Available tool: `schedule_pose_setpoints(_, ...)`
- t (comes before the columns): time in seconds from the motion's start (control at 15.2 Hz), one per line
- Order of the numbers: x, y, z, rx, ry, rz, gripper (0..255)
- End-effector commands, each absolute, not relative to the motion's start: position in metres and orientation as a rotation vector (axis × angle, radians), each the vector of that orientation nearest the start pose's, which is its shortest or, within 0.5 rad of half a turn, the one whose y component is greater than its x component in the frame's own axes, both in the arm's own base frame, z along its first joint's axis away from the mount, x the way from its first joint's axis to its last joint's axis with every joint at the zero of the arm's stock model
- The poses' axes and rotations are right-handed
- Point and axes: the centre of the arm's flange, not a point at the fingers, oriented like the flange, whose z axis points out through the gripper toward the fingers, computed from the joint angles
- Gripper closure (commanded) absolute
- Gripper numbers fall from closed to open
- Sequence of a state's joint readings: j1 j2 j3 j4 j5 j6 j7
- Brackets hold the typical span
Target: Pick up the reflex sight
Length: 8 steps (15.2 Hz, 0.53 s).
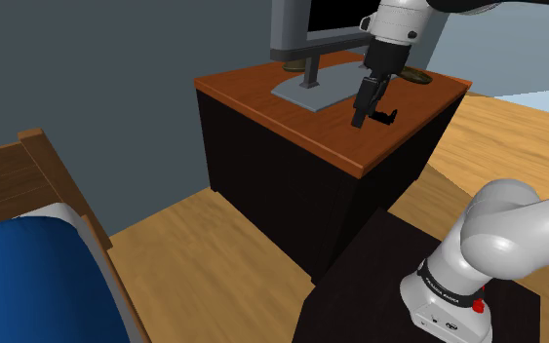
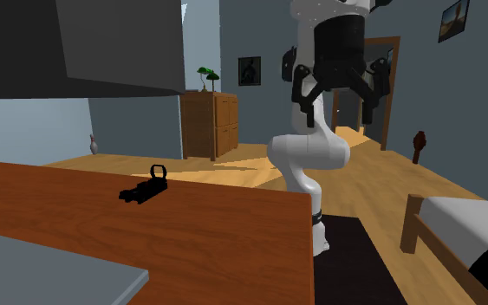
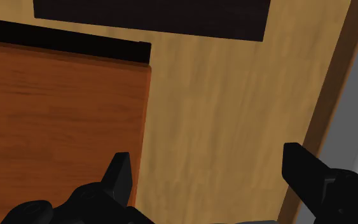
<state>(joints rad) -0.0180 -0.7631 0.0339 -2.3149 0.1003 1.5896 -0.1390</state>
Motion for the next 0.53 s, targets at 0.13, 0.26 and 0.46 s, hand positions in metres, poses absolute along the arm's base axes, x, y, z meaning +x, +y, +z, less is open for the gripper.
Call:
schedule_pose_setpoints(0.13, 0.322, -0.005, 0.598, -3.063, -0.199, -0.065, 0)
schedule_pose_setpoints(0.26, 0.329, -0.029, 0.592, -3.068, -0.174, -0.065, 0)
schedule_pose_setpoints(0.46, 0.338, -0.066, 0.583, -3.075, -0.138, -0.065, 0)
